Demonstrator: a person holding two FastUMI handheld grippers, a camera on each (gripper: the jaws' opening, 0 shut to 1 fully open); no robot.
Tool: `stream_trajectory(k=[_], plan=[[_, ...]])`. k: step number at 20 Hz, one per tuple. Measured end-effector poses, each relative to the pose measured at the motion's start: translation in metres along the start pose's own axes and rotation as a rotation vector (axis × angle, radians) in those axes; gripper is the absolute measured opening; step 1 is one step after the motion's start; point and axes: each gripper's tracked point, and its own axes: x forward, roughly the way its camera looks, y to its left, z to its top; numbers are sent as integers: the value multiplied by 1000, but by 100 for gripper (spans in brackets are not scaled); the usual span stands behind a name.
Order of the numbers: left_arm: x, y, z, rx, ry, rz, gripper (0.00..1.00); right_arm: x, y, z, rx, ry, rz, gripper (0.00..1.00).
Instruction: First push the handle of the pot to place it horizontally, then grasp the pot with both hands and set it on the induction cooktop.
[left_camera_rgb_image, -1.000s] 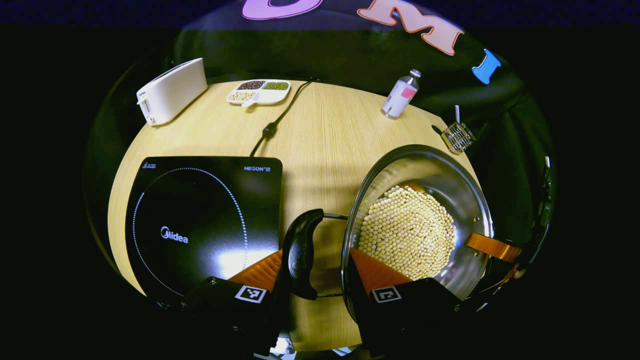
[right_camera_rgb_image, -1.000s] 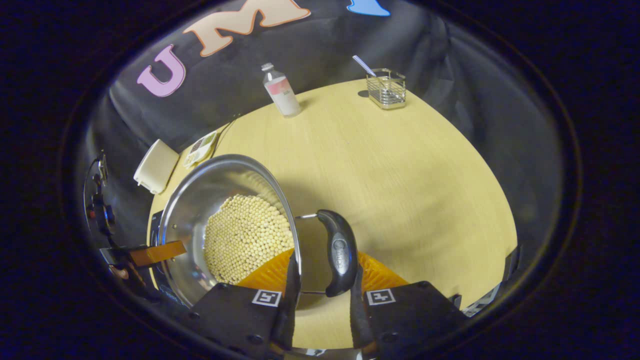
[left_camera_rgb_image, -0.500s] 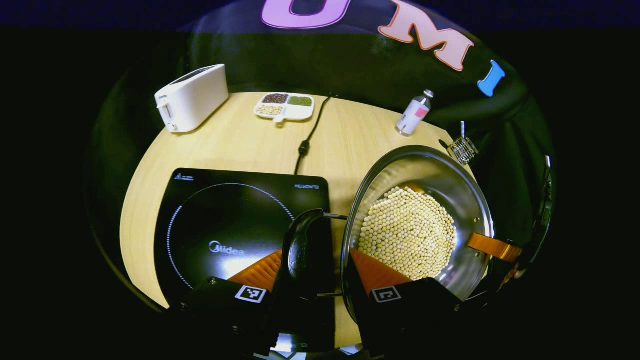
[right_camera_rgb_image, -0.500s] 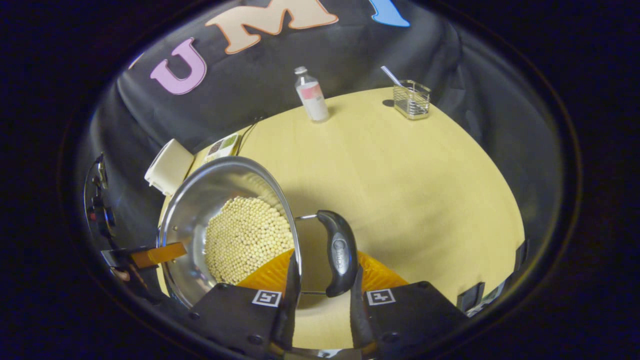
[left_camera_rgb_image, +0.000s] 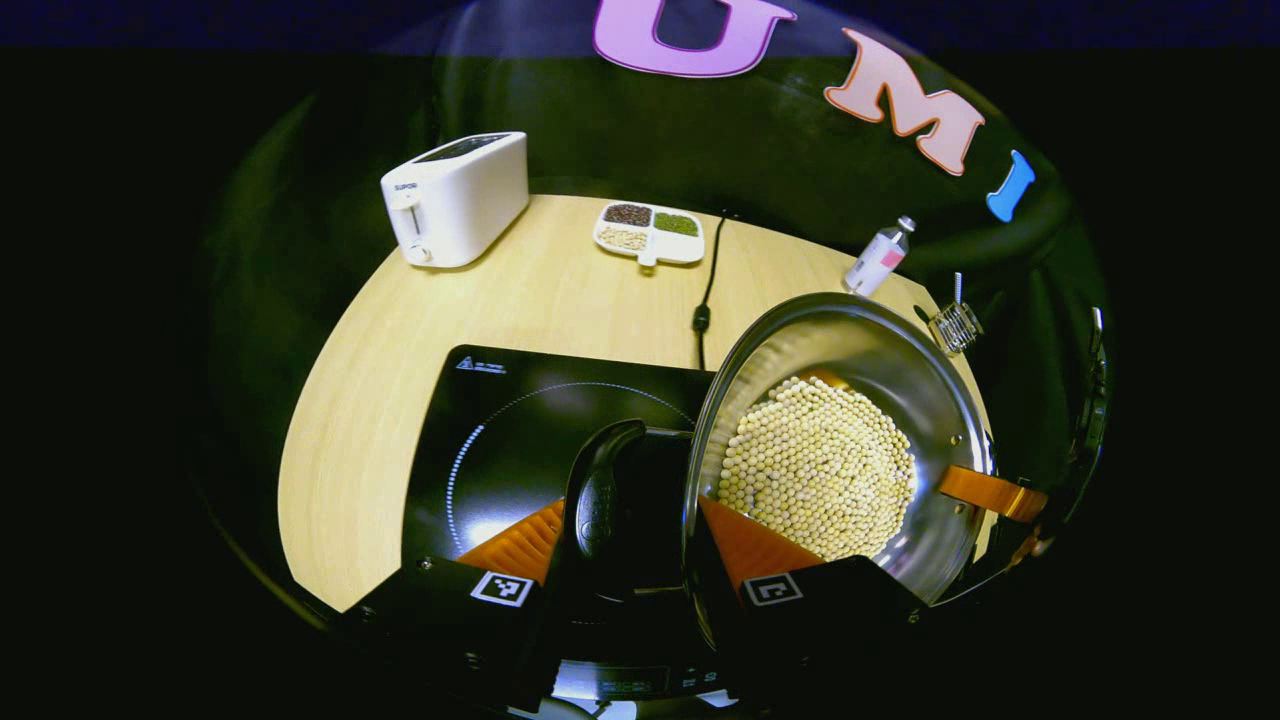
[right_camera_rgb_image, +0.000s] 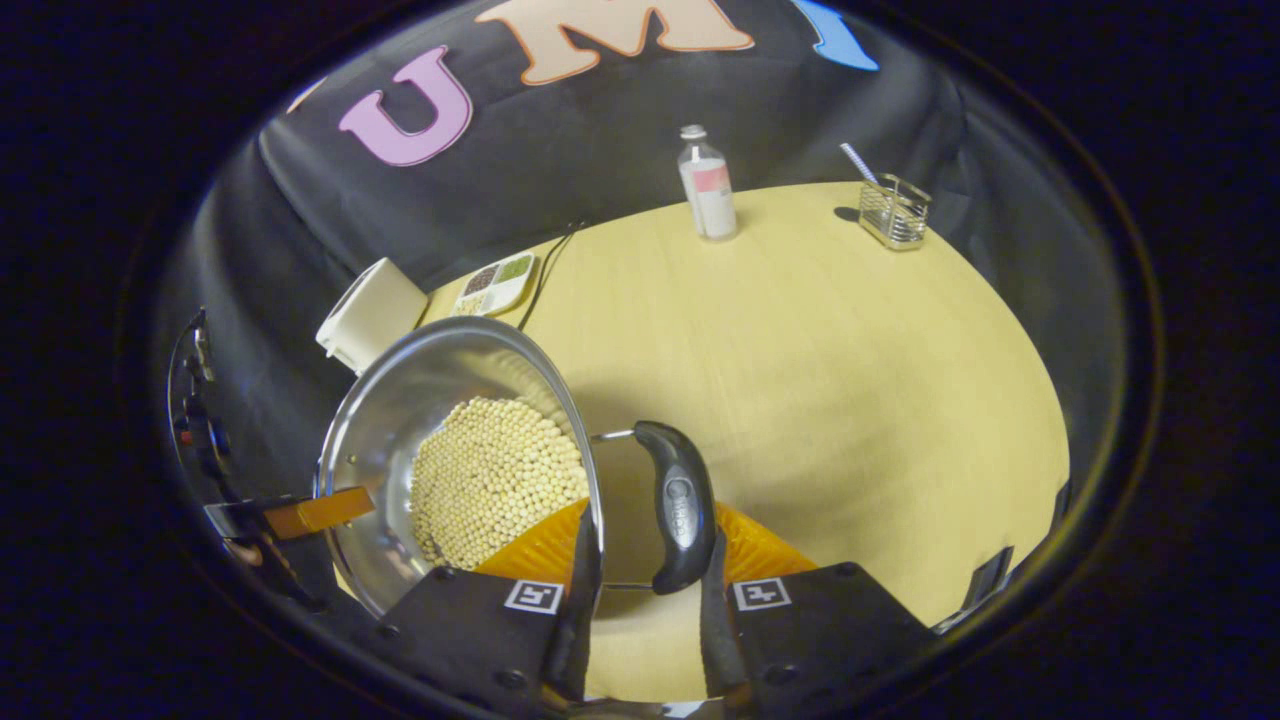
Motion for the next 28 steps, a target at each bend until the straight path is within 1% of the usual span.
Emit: stream_trajectory(k=[6, 16, 17, 18, 27, 28], plan=[[-6, 45, 5, -24, 3, 20, 62, 13, 5, -1, -26, 13, 19, 41], [-10, 99, 13, -14, 18, 35, 62, 18, 7, -2, -31, 33, 25, 41], [-10, 103, 11, -17, 24, 37, 62, 18, 7, -2, -34, 39, 23, 47], [-10, 108, 10, -20, 31, 39, 62, 19, 8, -1, -37, 43, 23, 41], [-7, 130, 14, 1, 56, 44, 62, 18, 11, -2, -37, 73, 7, 41], [-7, 132, 15, 4, 58, 43, 62, 18, 11, -3, -39, 76, 7, 47]])
